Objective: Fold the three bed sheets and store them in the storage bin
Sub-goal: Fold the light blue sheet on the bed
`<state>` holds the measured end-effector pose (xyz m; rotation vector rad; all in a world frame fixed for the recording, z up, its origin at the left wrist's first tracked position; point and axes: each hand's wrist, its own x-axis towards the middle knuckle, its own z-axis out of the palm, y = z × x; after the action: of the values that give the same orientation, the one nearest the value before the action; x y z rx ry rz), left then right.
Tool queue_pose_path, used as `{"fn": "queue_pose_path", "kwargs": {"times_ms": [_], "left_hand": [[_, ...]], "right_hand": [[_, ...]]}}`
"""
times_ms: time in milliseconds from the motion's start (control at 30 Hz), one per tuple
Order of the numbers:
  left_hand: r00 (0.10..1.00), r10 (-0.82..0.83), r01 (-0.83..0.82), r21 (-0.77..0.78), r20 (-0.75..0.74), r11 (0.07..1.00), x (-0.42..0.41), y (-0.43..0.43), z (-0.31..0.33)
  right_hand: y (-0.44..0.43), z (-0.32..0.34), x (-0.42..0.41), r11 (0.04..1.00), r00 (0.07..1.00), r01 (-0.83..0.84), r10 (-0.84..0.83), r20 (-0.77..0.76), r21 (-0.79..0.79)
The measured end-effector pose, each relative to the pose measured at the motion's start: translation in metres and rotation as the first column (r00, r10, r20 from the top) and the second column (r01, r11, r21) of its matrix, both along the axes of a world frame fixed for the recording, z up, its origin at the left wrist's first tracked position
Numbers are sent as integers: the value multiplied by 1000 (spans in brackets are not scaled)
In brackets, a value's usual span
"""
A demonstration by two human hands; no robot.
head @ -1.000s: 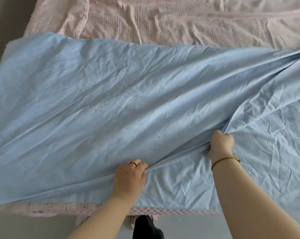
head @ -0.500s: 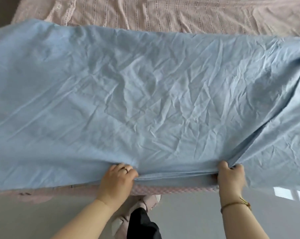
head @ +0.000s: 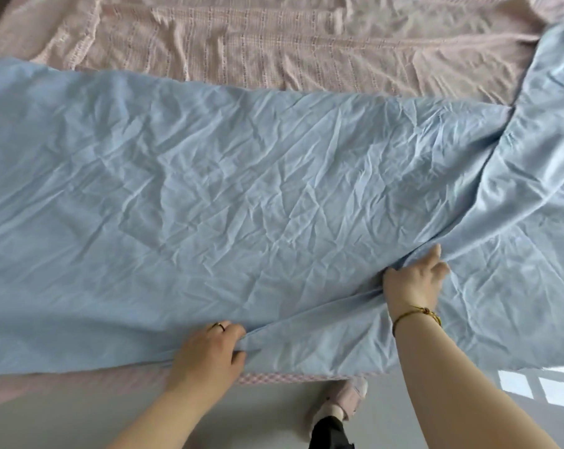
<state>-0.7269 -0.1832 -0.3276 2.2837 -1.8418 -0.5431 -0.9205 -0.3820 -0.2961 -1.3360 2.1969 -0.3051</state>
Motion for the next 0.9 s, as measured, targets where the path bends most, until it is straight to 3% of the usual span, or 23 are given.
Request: {"fn": "queue_pose_path", "kwargs": {"times_ms": [133, 167, 233, 300, 333, 400, 467, 500, 567, 633, 700, 733, 800, 833, 900], "left_hand": [[999, -8, 7, -40, -34, 999, -98, -71, 9], [998, -7, 10, 49, -57, 999, -120, -88, 8], [998, 11, -7, 62, -65, 998, -156, -119, 11], [994, -18, 18, -7, -108, 1000, -184, -145, 12], [993, -23, 25, 16, -116, 1000, -192, -153, 10], [990, 22, -20, 20, -138, 1000, -204, -168, 13], [996, 77, -77, 2, -49, 997, -214, -175, 8], [997, 81, -83, -107, -20, 991, -213, -176, 6], [995, 98, -100, -59, -35, 993, -212, -181, 10], [999, 44, -46, -92, -21, 995, -212, -180, 5], [1000, -5, 7, -83, 18, 997, -218, -177, 16], [1000, -4, 6, -97, 22, 995, -219, -172, 20], [1000, 1, 2, -187, 19, 982, -225, -157, 22], [1000, 15, -15, -226, -1, 974, -229, -148, 20], [1000, -10, 4, -229, -28, 973, -237, -130, 17]], "right_hand": [[-64, -1, -64, 937, 888, -350, 336, -314, 10], [-76, -3, -81, 874, 820, -486, 448, -356, -20], [-98, -8, -113, 649, 611, -759, 681, -403, -54], [-115, -6, -136, 397, 386, -916, 826, -410, -63], [-121, -5, -142, 272, 276, -960, 867, -414, -69], [-133, 3, -147, 131, 112, -991, 907, -405, 19], [-144, 18, -147, 70, -4, -972, 949, -317, 224], [-149, 27, -149, 59, -32, -947, 961, -274, 315], [-163, 36, -164, 45, -97, -874, 959, -265, 484], [-172, 46, -183, 102, -115, -789, 944, -309, 606], [-169, 45, -206, 144, -109, -860, 886, -451, 490], [-165, 44, -213, 158, -52, -933, 831, -554, 324], [-147, 52, -234, 220, 221, -972, 753, -620, -79], [-133, 55, -245, 247, 310, -951, 726, -613, -188], [-96, 43, -280, 307, 358, -932, 719, -596, -191]]}}
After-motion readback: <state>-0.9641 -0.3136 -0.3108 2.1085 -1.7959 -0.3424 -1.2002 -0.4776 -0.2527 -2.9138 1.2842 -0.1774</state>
